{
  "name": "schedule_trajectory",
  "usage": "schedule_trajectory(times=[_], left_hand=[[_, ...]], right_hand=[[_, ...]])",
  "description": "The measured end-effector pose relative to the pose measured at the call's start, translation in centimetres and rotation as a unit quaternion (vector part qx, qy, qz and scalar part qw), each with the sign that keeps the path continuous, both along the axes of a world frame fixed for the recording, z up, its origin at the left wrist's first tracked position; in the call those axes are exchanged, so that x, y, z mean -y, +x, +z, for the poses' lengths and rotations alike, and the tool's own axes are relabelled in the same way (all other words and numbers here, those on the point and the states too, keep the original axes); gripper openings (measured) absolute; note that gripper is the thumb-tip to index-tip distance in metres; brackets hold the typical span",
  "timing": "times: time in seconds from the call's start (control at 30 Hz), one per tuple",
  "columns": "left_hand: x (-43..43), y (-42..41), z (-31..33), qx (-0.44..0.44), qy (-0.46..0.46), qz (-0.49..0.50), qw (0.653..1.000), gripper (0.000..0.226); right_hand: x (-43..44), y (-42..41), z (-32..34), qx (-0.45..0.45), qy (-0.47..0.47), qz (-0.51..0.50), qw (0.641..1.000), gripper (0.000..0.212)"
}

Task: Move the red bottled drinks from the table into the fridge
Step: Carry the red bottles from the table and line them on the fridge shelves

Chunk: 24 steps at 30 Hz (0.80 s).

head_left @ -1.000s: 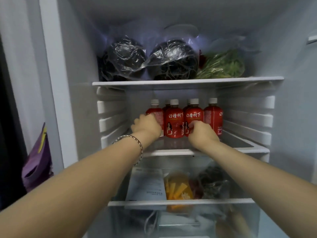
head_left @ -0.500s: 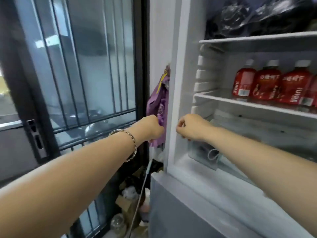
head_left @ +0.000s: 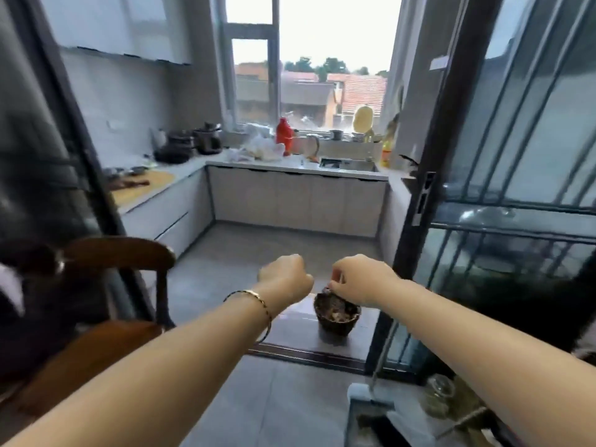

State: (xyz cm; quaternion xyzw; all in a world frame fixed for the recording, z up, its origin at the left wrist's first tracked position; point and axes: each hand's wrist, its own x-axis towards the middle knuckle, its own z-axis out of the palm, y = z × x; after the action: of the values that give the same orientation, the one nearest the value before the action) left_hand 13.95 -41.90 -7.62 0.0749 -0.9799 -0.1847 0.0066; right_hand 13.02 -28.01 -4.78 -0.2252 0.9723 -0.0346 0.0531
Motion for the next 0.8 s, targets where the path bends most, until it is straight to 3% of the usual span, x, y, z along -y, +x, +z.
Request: schedule_trajectory(times=[0.23,0.3,0.47,0.8], left_hand=[[26.0,16.2,-1.8,0.007,-0.005,0.220,0.975,0.023],[29.1,19.0,-1.4,0.013,-0.010,0.251,0.968,0.022],[44.5,34.1,-2.2,0.039,-0.023,0.403,0.914,0.023],[62.1,51.7,-4.8,0.056,0.005,0.581,0.812,0.024]], right_hand=[[27.8,9.6,-3.2,0.024,-0.001,0.209,0.978,0.023],[31.5,11.2,-3.8,0.031,-0.003,0.233,0.972,0.023],[49.9,22.4,-5.6,0.053,-0.005,0.381,0.923,0.024],[73.5,37.0,-7.6,0.049,0.007,0.555,0.830,0.027]])
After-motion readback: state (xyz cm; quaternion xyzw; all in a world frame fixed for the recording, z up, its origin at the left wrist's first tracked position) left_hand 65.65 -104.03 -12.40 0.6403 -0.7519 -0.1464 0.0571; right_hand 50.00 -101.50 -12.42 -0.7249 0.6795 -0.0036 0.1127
